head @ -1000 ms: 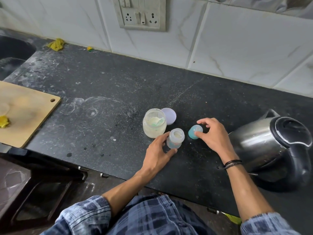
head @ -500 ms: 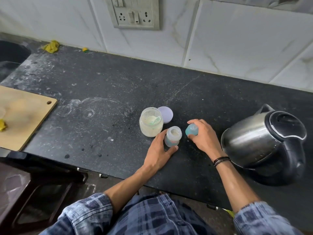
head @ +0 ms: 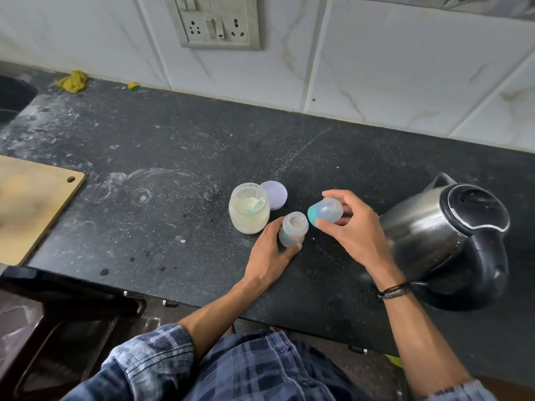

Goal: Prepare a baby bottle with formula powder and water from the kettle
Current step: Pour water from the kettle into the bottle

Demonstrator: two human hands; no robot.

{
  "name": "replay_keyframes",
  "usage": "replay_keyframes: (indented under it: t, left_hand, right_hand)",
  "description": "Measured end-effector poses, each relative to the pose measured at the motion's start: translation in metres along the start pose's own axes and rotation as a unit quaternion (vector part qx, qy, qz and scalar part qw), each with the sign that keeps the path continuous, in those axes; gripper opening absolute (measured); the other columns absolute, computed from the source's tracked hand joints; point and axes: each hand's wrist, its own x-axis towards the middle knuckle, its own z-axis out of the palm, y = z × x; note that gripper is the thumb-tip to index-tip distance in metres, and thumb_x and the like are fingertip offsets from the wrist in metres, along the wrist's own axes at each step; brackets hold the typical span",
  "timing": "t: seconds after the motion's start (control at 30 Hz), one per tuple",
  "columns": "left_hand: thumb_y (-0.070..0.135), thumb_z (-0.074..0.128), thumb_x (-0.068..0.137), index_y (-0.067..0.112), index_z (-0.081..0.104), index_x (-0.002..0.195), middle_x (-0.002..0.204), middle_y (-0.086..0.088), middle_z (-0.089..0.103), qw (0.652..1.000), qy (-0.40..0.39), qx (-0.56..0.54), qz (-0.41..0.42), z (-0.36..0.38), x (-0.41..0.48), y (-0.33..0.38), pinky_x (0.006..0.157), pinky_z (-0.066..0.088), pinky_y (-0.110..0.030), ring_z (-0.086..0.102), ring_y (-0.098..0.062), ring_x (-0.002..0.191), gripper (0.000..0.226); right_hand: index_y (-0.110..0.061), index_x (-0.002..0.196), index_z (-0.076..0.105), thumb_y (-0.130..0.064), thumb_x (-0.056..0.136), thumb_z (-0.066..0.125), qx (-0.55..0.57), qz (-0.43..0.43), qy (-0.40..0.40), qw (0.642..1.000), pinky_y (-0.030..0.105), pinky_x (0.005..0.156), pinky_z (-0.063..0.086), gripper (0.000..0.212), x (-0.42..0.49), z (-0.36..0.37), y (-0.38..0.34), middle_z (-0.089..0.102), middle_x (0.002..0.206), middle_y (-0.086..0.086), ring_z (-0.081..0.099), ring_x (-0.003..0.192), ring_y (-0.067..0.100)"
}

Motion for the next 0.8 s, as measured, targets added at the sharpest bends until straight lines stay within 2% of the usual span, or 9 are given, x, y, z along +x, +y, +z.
replay_keyframes:
  t: [0.17,0.27,0.4,0.6,0.67,0.8]
  left_hand:
    - [0.034,0.080,0.086,0.037,0.049,0.140,0.134,0.021,0.057,1.000,0.000,0.009,0.017,0.002,0.003,0.002,0.100,0.045,-0.020,0.055,0.001,0.120,0.062]
    - [0.035,0.079,0.086,0.035,0.051,0.139,0.131,0.020,0.057,0.999,0.004,0.020,0.037,0.003,0.006,0.005,0.097,0.045,-0.019,0.055,0.002,0.118,0.060]
    - [0.037,0.080,0.085,0.032,0.053,0.140,0.133,0.014,0.059,0.998,0.010,0.029,0.046,0.003,0.006,0.005,0.100,0.048,-0.025,0.057,-0.003,0.118,0.062]
    - [0.041,0.081,0.082,0.033,0.054,0.137,0.122,0.022,0.054,0.998,0.013,0.041,0.041,0.001,0.008,0.010,0.090,0.040,-0.009,0.055,0.005,0.106,0.063]
    - [0.042,0.081,0.081,0.032,0.055,0.135,0.119,0.023,0.053,0.998,0.015,0.045,0.041,0.000,0.008,0.011,0.086,0.040,-0.007,0.055,0.009,0.103,0.062]
    - [0.037,0.081,0.080,0.031,0.057,0.135,0.124,0.015,0.055,0.996,0.014,0.066,0.058,0.000,0.009,0.015,0.086,0.037,-0.008,0.054,0.001,0.106,0.060]
  right_hand:
    - [-0.031,0.123,0.067,-0.006,0.080,0.086,0.010,-0.062,-0.041,0.997,0.014,0.085,0.056,0.053,-0.002,0.005,-0.008,0.069,0.121,-0.015,0.068,0.109,0.005]
    - [-0.028,0.125,0.067,-0.005,0.080,0.086,-0.019,-0.078,-0.066,0.995,0.022,0.090,0.058,0.054,0.000,0.008,-0.008,0.067,0.123,-0.014,0.067,0.110,0.009]
    - [-0.028,0.128,0.066,-0.008,0.081,0.086,-0.066,-0.087,-0.084,0.990,0.033,0.096,0.058,0.055,0.003,0.010,-0.007,0.063,0.124,-0.014,0.064,0.112,0.011]
    - [-0.032,0.128,0.065,-0.008,0.082,0.085,-0.076,-0.074,-0.087,0.991,0.034,0.096,0.060,0.055,0.009,0.006,-0.004,0.064,0.128,-0.011,0.065,0.114,0.012]
    - [-0.035,0.126,0.065,-0.010,0.082,0.086,-0.073,-0.057,-0.081,0.992,0.034,0.092,0.061,0.054,0.011,0.006,-0.003,0.066,0.125,-0.011,0.069,0.107,0.011]
    - [-0.035,0.121,0.068,-0.020,0.080,0.088,-0.077,-0.005,-0.058,0.995,0.040,0.086,0.062,0.048,0.015,0.001,0.002,0.072,0.111,-0.012,0.074,0.089,0.007]
